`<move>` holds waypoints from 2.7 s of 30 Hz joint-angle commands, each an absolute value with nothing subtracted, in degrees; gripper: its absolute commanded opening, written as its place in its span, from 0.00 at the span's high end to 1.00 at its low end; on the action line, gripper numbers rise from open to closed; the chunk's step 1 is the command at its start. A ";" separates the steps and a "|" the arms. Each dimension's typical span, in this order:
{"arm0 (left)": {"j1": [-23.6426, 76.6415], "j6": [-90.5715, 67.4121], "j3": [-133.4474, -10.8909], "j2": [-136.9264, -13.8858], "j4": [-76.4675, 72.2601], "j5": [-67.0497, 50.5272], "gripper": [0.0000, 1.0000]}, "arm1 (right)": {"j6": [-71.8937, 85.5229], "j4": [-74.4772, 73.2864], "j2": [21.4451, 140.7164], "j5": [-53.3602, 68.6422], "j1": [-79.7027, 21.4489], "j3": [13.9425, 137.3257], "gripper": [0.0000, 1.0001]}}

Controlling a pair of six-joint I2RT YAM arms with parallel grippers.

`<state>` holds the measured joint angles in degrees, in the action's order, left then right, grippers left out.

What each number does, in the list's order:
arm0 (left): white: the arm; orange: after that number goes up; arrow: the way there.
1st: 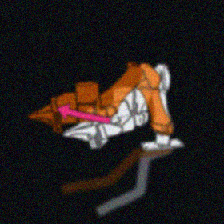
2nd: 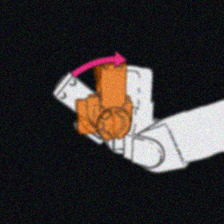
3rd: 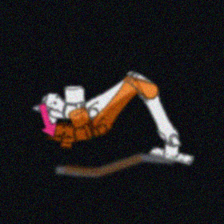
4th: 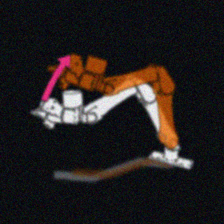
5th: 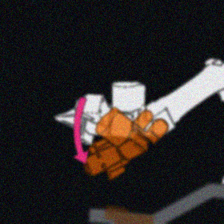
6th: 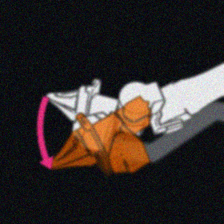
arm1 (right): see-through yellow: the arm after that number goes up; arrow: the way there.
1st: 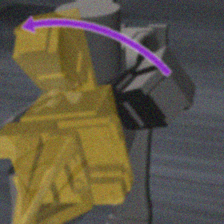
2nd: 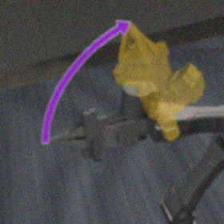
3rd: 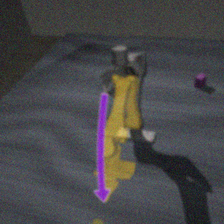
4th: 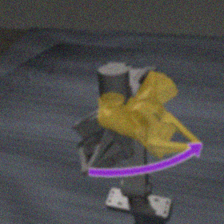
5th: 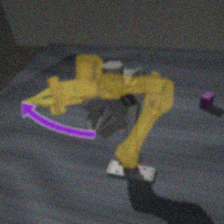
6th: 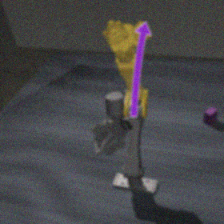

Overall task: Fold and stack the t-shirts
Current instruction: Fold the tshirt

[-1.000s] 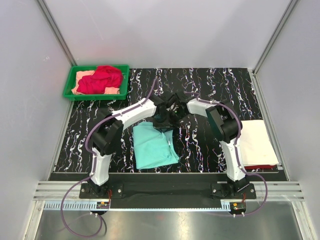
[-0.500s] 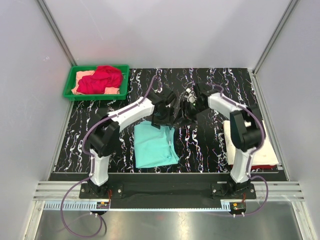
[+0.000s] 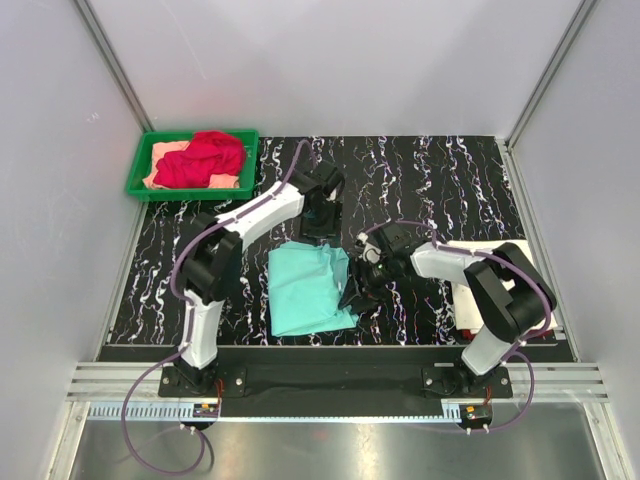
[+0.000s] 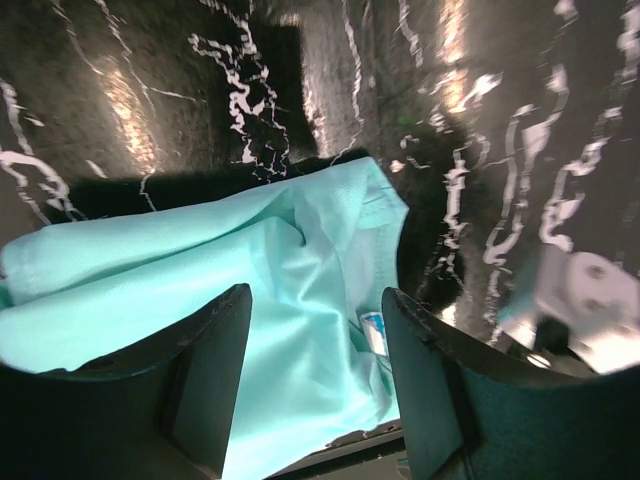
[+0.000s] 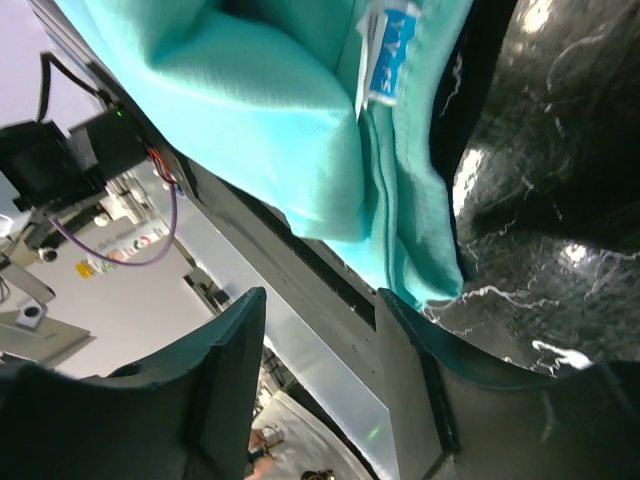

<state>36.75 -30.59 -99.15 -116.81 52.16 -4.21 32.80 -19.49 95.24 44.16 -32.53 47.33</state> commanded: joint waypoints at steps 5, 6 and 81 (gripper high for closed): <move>37.09 -29.53 -101.16 -119.71 53.88 -6.33 0.44 | 37.53 -7.91 99.13 42.36 -34.36 48.16 0.51; 37.09 -29.44 -100.64 -119.79 53.62 -6.24 0.44 | 37.70 -7.30 99.31 42.71 -34.45 48.16 0.53; 36.31 -30.58 -69.62 -75.86 51.15 5.80 0.37 | 36.57 -27.33 92.63 28.40 -35.60 42.18 0.57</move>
<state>38.06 -29.76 -72.40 -78.78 51.57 5.85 38.72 -27.22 90.76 34.15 -36.21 39.11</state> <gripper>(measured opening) 0.625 0.456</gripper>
